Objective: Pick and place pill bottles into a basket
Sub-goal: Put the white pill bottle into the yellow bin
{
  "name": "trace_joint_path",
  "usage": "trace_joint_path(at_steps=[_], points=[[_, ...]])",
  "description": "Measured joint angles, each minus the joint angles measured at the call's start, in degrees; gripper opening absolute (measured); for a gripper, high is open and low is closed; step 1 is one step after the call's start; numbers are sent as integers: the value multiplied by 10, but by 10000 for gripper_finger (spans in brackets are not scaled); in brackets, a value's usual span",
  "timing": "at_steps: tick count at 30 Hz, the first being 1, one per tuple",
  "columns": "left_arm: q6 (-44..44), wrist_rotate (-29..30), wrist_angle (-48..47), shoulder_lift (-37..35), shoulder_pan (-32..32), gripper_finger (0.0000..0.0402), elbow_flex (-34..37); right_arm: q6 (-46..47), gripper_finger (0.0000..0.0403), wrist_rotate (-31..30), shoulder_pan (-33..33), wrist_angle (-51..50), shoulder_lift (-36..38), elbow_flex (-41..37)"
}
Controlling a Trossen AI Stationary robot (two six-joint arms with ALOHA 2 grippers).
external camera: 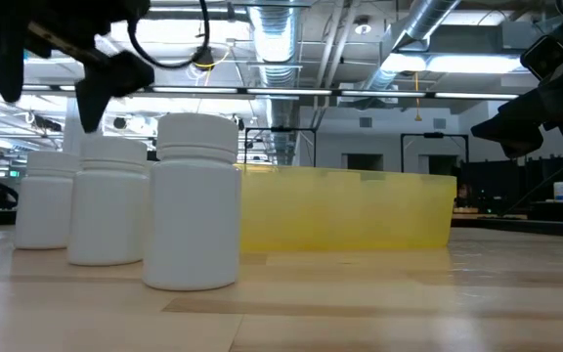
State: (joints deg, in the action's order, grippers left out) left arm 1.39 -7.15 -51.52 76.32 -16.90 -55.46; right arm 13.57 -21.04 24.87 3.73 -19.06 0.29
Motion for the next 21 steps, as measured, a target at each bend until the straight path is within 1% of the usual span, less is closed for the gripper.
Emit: trace_joint_path(at_steps=[9, 21], points=[[-51, 15, 49, 45, -24, 300, 1, 0, 230, 1, 0, -1, -9, 0], [-81, 16, 71, 73, -31, 300, 0, 0, 230, 0, 0, -1, -12, 0]])
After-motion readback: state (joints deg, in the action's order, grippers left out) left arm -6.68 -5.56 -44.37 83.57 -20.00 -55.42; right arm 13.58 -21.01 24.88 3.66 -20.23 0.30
